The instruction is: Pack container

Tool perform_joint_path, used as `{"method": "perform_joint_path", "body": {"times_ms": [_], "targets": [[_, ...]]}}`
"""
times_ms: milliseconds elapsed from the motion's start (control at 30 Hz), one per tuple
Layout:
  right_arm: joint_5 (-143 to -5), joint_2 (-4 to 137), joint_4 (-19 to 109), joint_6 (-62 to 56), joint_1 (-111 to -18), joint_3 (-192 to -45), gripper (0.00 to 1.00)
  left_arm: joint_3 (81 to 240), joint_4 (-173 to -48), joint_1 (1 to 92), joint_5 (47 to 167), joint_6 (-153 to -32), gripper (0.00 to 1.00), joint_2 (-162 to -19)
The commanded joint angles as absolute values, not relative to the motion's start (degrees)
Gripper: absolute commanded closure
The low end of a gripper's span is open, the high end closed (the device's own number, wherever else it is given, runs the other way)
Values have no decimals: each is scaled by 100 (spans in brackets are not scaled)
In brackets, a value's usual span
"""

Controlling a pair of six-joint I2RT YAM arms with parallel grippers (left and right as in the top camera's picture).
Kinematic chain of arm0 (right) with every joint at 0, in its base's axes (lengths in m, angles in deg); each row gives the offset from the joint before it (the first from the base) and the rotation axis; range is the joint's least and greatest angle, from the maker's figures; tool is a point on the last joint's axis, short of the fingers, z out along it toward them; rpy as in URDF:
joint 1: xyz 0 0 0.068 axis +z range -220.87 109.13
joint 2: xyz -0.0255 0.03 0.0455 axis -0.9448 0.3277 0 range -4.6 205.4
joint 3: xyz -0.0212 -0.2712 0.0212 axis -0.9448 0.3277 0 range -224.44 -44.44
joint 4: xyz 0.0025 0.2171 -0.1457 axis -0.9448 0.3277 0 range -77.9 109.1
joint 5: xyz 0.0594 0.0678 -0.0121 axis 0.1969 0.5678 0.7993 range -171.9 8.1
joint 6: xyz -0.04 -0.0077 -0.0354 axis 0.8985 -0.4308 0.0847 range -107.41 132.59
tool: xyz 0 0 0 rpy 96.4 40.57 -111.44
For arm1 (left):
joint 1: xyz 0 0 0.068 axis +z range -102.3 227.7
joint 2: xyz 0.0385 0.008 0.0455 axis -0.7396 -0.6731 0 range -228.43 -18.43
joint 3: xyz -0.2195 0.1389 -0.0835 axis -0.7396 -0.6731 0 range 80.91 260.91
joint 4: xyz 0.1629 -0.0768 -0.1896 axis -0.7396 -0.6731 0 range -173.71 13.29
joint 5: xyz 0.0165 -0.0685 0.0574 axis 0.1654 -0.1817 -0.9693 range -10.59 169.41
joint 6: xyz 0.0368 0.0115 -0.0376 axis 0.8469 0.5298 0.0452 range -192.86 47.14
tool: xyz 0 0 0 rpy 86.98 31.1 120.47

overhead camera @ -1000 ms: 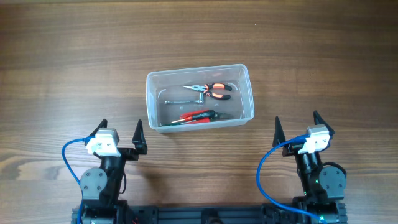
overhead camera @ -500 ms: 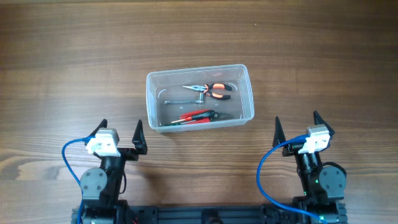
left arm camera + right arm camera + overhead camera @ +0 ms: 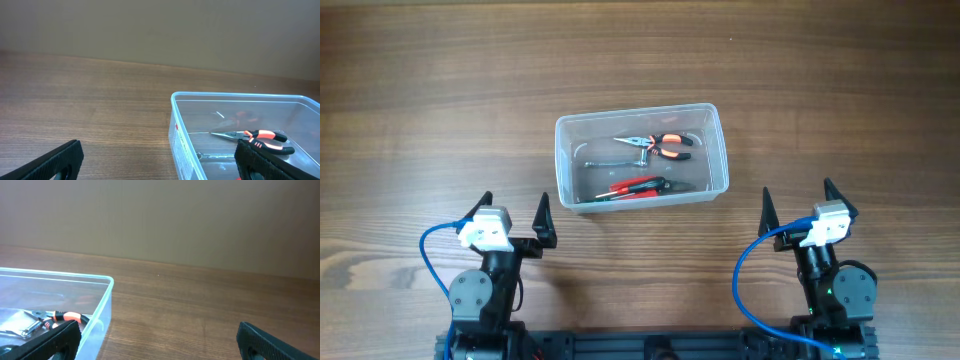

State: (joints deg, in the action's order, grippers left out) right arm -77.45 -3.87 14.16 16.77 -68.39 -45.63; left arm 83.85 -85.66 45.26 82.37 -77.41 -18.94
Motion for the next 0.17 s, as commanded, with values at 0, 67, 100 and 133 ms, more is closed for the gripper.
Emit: {"method": "perform_joint_path", "body": {"times_ms": [0,67,100,133], "targets": [[-7804,-446,1370,1669,-6811,-4556,0,8335,-8544,4563,8344,-7626,0,-1870],[-7804,-446,1370,1671,-6811,-4556,0,8335,-8544,4563,8344,-7626,0,-1870],[-7804,-446,1370,1669,-6811,-4556,0,8335,-8544,4563,8344,-7626,0,-1870],[-7804,-446,1370,1669,-6811,-4556,0,8335,-8544,4563,8346,-7626,0,-1870]]}}
